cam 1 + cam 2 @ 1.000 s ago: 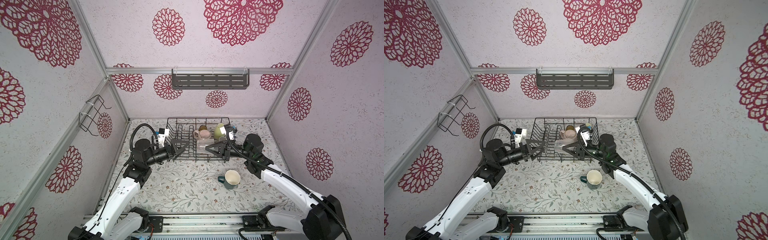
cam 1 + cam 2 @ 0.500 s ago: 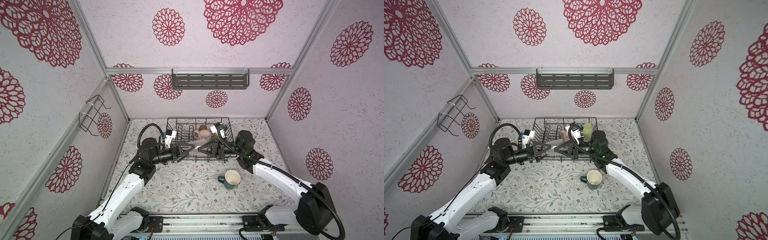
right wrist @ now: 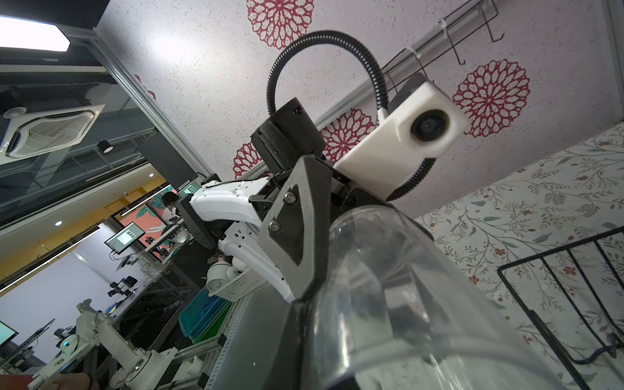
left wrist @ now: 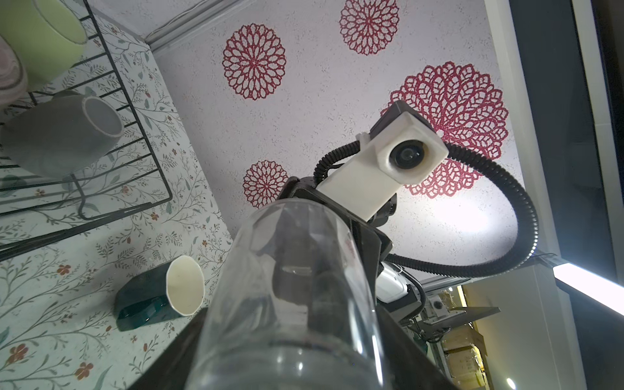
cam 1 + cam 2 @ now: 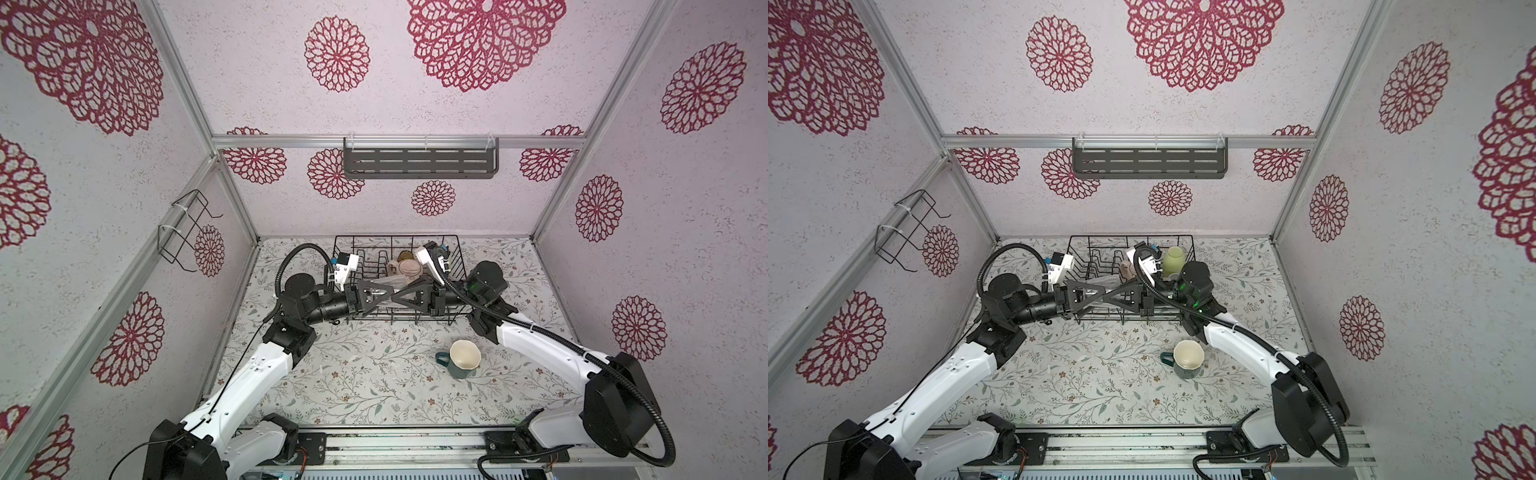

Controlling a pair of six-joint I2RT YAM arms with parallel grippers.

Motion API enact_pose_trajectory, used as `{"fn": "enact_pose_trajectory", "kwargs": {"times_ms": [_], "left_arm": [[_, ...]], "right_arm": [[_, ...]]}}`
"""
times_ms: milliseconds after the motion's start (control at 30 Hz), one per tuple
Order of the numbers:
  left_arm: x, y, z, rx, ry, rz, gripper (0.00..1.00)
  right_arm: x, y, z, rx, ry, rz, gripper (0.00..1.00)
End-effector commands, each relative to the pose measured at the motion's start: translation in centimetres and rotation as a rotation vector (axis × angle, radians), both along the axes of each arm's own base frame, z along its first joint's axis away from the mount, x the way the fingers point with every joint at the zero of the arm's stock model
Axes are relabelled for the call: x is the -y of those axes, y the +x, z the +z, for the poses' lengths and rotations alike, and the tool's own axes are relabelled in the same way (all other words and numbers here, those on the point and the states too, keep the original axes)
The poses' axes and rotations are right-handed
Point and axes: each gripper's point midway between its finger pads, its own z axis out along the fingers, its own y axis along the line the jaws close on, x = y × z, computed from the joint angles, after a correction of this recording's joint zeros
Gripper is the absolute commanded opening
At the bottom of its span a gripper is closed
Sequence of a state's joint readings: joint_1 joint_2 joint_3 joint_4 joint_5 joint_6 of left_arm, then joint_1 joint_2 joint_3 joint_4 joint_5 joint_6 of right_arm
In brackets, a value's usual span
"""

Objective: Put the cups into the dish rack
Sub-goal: 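Close the left gripper on the clear glass while the right holds it, then carry the clear glass over the rack with the left gripper while the right withdraws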

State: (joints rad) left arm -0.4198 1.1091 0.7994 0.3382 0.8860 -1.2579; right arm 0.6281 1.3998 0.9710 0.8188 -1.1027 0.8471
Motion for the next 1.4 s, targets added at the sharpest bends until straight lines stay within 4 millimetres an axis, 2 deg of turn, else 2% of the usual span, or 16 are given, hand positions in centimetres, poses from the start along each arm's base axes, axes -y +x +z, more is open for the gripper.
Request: {"fn": "enact_pose_trajectory", "kwargs": {"times_ms": [0,67,200,500,533,567,633,767,867,967,1067,1267,1300,1367], "left_arm": [[0.6,-0.3,2.2,0.066,-0.040,-0.034,0.77],[0.7,-0.1,2.1,0.053,-0.045,-0.033,0.87],[0.8,0.5,1.8,0.031,-0.056,-0.024,0.88],[1.2,1.1,1.1,0.002,-0.061,-0.033,0.69],[1.2,1.1,1.1,0.004,-0.062,-0.033,0.68],[1.2,1.1,1.1,0.004,-0.061,-0.029,0.67],[1.1,1.4,0.8,0.000,-0.055,-0.010,0.66],[1.0,2.2,-0.3,-0.033,0.009,0.033,0.66],[0.6,3.3,-1.4,-0.025,0.125,0.096,0.66],[0.2,4.4,-2.4,-0.006,0.223,0.147,0.66],[0.0,5.4,-3.6,-0.016,0.319,0.169,0.66],[0.0,7.2,-6.0,-0.028,0.466,0.206,0.60],[-0.1,7.3,-6.5,-0.021,0.515,0.207,0.60],[-0.1,7.7,-7.6,-0.009,0.614,0.222,0.60]], "right_arm": [[0.2,-1.7,0.9,0.075,0.026,0.043,0.00],[0.0,-1.5,0.4,0.091,0.009,0.026,0.00],[-0.2,-0.8,-1.4,0.173,-0.043,-0.053,0.00],[-0.5,0.2,-2.8,0.220,-0.116,-0.099,0.00],[-0.5,0.5,-2.9,0.219,-0.122,-0.113,0.07],[-0.5,0.6,-2.9,0.218,-0.124,-0.123,0.19],[-0.4,0.8,-3.2,0.222,-0.137,-0.139,0.25],[0.1,1.5,-3.9,0.235,-0.175,-0.196,0.56],[1.0,2.0,-4.5,0.261,-0.202,-0.256,0.66],[2.8,3.2,-5.0,0.263,-0.221,-0.360,0.74],[5.3,4.8,-5.4,0.266,-0.245,-0.515,0.79],[12.8,9.3,-7.1,0.225,-0.360,-0.936,0.83],[14.3,10.1,-7.6,0.212,-0.397,-1.027,0.86],[17.4,11.4,-8.4,0.174,-0.460,-1.214,0.99]]}}
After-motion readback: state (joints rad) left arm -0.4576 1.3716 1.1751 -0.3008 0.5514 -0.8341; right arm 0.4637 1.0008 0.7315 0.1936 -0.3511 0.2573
